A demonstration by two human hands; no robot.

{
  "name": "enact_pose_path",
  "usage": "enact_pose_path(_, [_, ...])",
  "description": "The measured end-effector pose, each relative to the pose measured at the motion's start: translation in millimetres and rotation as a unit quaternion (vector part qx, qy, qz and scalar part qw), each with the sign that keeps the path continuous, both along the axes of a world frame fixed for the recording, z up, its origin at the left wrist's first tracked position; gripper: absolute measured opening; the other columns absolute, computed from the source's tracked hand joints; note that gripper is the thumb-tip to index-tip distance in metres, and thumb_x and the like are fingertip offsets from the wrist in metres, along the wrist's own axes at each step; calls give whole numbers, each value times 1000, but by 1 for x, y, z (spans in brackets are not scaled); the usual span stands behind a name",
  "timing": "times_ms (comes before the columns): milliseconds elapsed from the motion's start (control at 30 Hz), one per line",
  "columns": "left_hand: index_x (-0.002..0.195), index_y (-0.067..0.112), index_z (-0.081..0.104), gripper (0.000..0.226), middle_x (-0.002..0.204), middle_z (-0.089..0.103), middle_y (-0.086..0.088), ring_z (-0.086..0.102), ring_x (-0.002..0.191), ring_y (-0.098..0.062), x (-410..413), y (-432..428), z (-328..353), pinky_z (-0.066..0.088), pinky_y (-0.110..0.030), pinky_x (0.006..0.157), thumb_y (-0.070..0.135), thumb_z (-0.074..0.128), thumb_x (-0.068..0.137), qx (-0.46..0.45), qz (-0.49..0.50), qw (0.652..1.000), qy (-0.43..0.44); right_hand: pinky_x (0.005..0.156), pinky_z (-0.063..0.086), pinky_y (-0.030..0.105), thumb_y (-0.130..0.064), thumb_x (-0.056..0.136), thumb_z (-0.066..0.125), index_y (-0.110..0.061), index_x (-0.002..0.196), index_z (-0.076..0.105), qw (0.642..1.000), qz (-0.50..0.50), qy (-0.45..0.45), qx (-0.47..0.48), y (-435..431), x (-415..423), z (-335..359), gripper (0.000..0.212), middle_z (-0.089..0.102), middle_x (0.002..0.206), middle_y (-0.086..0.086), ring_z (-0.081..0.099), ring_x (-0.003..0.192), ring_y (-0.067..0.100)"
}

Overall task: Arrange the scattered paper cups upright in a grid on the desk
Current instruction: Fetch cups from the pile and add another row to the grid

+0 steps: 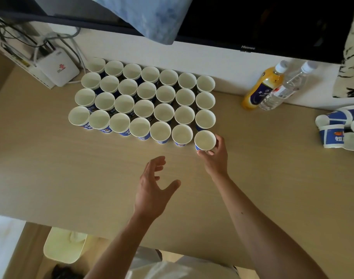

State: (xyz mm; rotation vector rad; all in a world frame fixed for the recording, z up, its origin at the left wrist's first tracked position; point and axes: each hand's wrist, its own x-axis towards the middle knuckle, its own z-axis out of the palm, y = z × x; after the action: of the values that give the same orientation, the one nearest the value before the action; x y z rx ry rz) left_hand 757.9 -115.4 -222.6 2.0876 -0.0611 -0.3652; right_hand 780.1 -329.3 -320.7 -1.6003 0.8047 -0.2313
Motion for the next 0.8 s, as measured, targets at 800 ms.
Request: enact_pose_path(800, [128,26,53,62,123,62,16,58,112,-1,-25,-41,20,52,-27,88,23,86,76,-18,15,1000,-20,99,50,40,7,80,72,-15,144,41,999,-37,4,20,-13,-71,10,74,52,135,4,53,126,18])
